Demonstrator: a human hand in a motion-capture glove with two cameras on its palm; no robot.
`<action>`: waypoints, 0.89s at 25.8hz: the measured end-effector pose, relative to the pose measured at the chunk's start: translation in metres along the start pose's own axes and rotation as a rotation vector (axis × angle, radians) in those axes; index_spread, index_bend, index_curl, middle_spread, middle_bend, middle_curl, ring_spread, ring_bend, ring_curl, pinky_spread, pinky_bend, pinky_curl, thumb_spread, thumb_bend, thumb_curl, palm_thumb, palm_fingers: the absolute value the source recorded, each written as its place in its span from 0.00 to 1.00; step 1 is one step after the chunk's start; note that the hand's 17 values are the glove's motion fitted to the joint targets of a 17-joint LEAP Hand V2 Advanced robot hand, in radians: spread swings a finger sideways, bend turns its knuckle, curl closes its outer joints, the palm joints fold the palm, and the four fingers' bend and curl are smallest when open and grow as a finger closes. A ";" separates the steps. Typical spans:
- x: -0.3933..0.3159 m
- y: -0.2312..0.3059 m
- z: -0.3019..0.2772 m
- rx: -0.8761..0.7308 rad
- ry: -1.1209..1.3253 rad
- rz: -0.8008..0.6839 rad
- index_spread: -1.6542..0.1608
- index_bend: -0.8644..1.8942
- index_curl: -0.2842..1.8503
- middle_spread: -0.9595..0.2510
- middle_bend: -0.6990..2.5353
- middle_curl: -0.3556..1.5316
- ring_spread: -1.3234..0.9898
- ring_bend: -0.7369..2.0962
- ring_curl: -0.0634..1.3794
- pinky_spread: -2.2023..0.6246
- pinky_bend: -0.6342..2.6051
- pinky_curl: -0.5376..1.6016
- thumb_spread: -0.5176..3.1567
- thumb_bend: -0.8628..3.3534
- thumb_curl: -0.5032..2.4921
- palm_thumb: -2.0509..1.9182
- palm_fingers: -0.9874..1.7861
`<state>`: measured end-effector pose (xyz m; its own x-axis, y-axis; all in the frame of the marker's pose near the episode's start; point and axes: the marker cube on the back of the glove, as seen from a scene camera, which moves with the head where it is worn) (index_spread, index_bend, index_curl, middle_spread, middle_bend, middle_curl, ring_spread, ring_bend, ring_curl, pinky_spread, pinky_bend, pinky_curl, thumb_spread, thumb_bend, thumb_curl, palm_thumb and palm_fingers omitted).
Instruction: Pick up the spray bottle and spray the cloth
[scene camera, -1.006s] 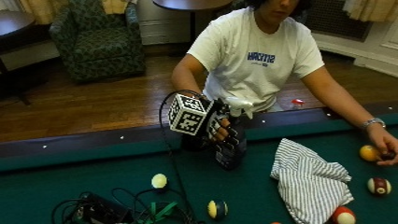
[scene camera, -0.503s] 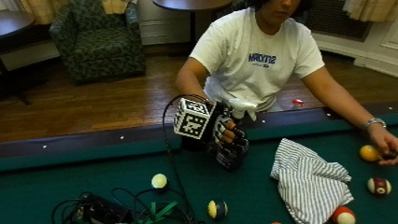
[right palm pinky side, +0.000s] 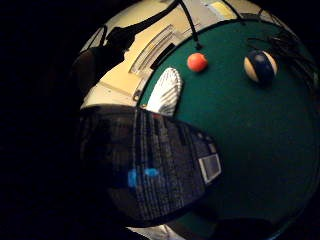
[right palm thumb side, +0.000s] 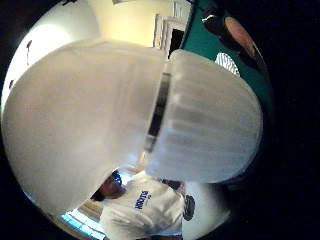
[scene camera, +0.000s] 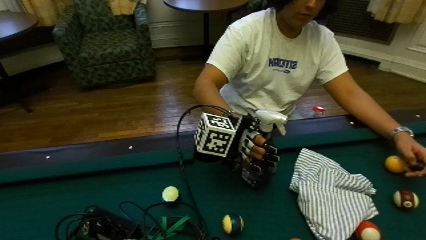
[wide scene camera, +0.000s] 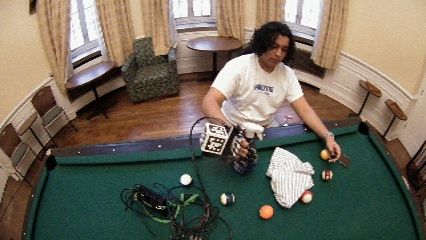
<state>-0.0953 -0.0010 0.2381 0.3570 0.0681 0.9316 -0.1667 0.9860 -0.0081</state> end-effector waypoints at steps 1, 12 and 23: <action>-0.001 -0.002 0.002 -0.002 -0.006 0.001 0.71 0.36 0.24 0.66 0.30 0.38 0.50 0.44 0.28 0.84 0.26 0.41 0.40 0.20 0.28 0.67 0.60; -0.006 -0.006 0.002 -0.027 0.005 -0.019 0.74 0.43 0.29 0.62 0.34 0.41 0.49 0.43 0.27 0.79 0.24 0.38 0.40 0.21 0.29 0.70 0.78; -0.025 -0.007 0.006 -0.027 -0.006 -0.080 0.75 0.40 0.32 0.61 0.36 0.43 0.48 0.44 0.31 0.74 0.26 0.39 0.37 0.20 0.32 0.74 0.82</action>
<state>-0.1084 -0.0102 0.2168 0.3629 -0.0117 0.9317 -0.1128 0.9920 0.0564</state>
